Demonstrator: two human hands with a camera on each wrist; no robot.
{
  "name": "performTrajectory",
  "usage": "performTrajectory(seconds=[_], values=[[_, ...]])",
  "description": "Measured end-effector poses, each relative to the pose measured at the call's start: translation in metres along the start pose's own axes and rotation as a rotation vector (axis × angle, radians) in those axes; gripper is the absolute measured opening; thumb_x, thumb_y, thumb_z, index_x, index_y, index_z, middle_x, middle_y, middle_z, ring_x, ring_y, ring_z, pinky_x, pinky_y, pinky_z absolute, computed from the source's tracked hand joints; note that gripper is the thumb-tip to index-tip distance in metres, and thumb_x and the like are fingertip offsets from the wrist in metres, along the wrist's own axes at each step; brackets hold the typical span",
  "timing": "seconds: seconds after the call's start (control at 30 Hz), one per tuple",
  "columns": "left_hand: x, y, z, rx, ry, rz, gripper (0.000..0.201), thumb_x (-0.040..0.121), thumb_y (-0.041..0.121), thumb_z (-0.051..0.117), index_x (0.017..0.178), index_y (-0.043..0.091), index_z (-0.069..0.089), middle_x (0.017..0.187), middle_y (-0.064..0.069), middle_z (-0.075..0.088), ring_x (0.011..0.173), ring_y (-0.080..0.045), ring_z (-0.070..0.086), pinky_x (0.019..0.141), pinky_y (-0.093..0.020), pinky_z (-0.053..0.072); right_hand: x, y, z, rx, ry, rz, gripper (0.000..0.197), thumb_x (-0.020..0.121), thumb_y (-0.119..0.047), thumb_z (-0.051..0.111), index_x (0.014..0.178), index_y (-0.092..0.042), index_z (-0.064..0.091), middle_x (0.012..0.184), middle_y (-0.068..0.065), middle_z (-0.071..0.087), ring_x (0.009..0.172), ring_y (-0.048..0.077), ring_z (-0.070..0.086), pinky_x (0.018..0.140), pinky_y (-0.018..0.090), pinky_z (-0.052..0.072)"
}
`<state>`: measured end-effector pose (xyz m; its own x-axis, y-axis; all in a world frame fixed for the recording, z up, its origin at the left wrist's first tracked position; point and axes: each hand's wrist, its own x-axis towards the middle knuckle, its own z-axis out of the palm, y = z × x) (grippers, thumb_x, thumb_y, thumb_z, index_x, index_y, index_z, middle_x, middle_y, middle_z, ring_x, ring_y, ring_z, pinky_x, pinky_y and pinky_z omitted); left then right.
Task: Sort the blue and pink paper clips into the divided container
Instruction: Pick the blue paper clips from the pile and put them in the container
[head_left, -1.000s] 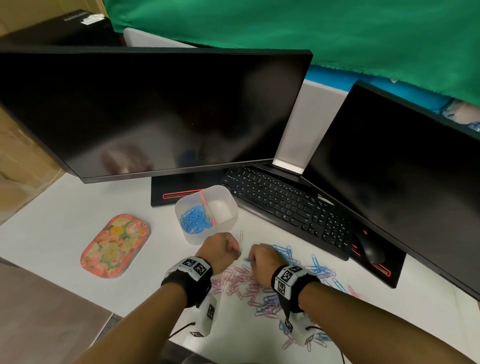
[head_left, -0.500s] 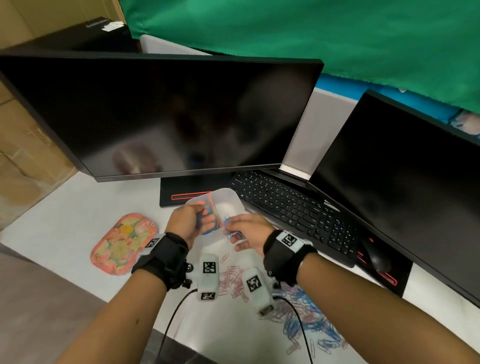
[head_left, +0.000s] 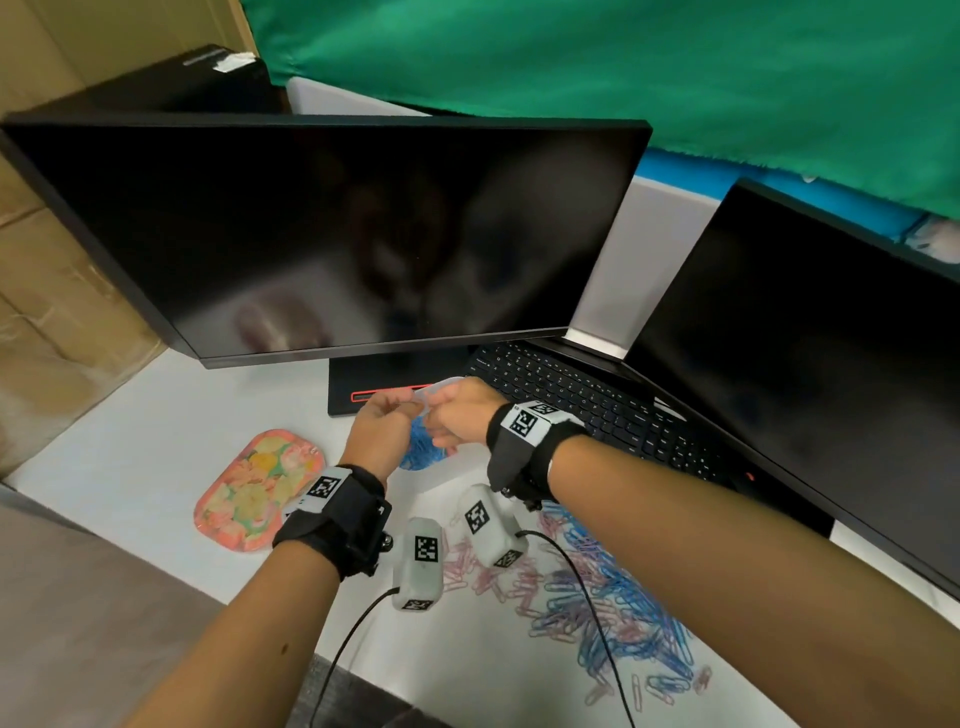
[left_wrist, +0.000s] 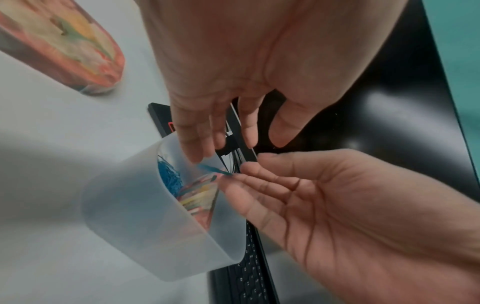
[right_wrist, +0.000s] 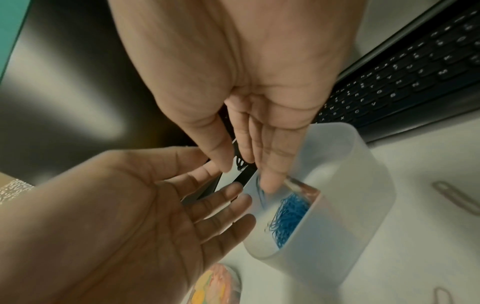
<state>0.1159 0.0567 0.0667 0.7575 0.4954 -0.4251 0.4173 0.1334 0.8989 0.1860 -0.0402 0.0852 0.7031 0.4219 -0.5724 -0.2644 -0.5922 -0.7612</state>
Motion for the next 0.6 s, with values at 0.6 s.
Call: performTrajectory(seconds=[0.6], values=[[-0.070, -0.078, 0.097, 1.016, -0.723, 0.485, 0.015, 0.079, 0.017, 0.054, 0.084, 0.023, 0.066, 0.084, 0.007, 0.068, 0.077, -0.013, 0.061, 0.069, -0.020, 0.047, -0.126, 0.190, -0.086, -0.327, 0.235, 0.032, 0.022, 0.086, -0.007, 0.050, 0.086, -0.018, 0.069, 0.077, -0.008, 0.061, 0.073, 0.010, 0.058, 0.069, 0.021, 0.045]])
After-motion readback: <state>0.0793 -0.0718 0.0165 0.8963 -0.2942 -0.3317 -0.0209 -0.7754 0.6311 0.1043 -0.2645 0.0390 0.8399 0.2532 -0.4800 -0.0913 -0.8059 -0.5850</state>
